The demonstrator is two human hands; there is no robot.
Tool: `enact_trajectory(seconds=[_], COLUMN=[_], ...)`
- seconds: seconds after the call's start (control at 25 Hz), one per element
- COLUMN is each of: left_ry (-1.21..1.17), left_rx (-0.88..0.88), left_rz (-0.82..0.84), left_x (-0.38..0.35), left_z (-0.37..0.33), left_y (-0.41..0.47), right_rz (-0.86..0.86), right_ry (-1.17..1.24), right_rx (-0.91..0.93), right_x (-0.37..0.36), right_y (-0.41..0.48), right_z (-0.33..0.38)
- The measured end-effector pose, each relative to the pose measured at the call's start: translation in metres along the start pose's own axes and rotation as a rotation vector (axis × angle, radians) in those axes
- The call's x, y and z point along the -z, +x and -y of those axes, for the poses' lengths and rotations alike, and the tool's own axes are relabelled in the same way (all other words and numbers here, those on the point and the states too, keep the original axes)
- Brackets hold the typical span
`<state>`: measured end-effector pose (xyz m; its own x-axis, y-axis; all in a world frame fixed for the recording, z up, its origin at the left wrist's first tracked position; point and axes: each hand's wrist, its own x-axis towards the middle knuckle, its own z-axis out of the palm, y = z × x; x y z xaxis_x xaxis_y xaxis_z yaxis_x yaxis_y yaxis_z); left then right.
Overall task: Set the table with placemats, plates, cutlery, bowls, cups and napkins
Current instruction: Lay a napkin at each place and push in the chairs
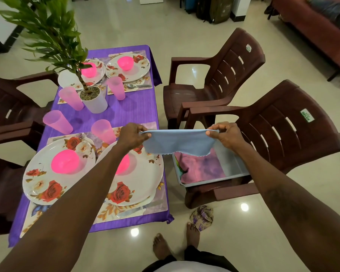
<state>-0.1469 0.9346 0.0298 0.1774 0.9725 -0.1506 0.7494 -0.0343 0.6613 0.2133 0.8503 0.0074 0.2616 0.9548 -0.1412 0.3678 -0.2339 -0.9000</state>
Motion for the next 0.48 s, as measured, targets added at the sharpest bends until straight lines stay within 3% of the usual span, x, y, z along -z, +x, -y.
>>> enact_trajectory(seconds=[0.12, 0.24, 0.36, 0.48], left_ry=[-0.272, -0.548, -0.548, -0.379], left_rx=[0.066, 0.105, 0.128, 0.068], left_rz=[0.026, 0.049, -0.134, -0.265], left_x=[0.007, 0.009, 0.005, -0.005], left_z=[-0.001, -0.004, -0.013, -0.026], left_y=[0.006, 0.006, 0.005, 0.0], right_rz=[-0.049, 0.017, -0.054, -0.147], right_ry=[-0.034, 0.098, 0.133, 0.109], right_rx=[0.043, 0.019, -0.05, -0.068], right_x=[0.007, 0.006, -0.006, -0.022], right_y=[0.003, 0.003, 0.003, 0.001], right_z=[0.007, 0.014, 0.024, 0.036])
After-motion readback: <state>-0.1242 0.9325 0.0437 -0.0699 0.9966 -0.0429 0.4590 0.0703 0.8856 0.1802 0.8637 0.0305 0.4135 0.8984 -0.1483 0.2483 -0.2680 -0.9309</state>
